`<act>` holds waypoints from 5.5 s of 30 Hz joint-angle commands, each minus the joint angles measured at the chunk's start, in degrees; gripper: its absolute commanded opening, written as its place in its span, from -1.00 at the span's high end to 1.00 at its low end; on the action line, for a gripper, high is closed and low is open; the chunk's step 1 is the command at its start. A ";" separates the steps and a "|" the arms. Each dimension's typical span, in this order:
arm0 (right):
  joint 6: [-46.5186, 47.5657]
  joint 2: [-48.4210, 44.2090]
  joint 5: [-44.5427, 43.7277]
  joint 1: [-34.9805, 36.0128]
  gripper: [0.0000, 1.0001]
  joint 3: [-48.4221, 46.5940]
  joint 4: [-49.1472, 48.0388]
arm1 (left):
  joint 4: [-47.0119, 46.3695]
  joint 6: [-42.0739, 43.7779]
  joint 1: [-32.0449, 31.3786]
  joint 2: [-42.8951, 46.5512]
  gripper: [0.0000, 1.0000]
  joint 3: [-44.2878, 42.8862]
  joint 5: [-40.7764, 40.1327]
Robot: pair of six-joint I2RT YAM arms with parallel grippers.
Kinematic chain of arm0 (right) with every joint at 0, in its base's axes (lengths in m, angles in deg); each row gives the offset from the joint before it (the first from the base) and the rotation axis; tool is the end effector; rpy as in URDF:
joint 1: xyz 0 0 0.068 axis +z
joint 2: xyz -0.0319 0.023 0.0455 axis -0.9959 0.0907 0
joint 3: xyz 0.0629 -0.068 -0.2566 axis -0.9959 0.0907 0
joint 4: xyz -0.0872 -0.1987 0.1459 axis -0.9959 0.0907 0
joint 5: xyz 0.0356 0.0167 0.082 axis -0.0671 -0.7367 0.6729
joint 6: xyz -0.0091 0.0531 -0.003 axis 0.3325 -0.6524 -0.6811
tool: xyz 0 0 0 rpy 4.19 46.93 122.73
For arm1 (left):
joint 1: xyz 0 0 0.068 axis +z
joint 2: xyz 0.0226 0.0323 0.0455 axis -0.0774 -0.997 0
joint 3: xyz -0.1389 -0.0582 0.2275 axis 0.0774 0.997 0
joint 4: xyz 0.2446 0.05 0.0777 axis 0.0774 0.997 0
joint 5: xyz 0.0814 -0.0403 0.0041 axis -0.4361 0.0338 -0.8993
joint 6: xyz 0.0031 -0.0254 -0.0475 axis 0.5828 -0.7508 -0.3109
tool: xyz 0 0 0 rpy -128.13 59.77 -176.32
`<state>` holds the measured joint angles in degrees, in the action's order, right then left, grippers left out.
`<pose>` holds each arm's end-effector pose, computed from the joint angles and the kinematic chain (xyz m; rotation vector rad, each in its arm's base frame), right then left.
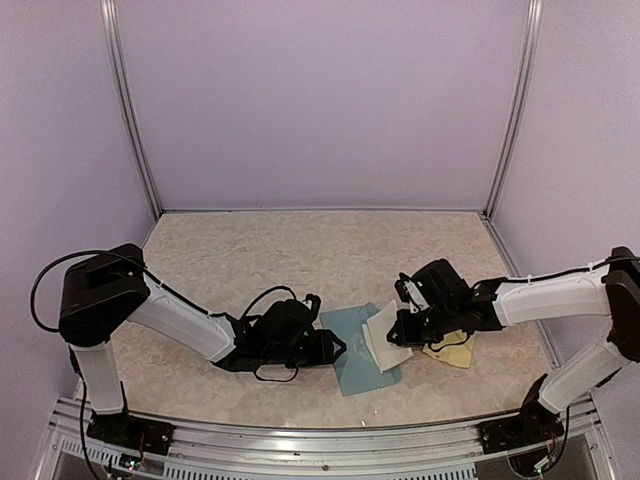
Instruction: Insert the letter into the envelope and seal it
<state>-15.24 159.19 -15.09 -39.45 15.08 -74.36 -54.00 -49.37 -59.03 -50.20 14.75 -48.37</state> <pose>0.1885 0.1976 0.1644 -0.1316 2.6531 0.7618 0.1668 -0.3288 0.1118 0.1383 2.4271 -1.0046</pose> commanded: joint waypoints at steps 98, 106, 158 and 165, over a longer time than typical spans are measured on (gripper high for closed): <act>5.46 -23.72 37.20 2.25 1.00 4.96 -20.97 | -16.11 8.56 1.60 31.83 0.79 6.78 19.49; 5.84 -23.88 37.13 2.52 1.00 5.38 -20.14 | -18.20 7.72 1.99 31.88 1.00 7.95 19.37; -1.76 -1.78 11.83 -5.54 1.00 1.98 1.27 | -5.34 -2.31 6.16 6.33 -0.30 6.05 15.98; -1.45 0.85 10.68 -5.92 1.00 -0.16 3.37 | -5.81 -1.82 6.85 3.79 -0.29 5.54 17.02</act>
<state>-17.45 158.27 -3.09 -44.74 17.00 -73.07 -58.81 -51.84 -52.82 -44.62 21.83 -32.67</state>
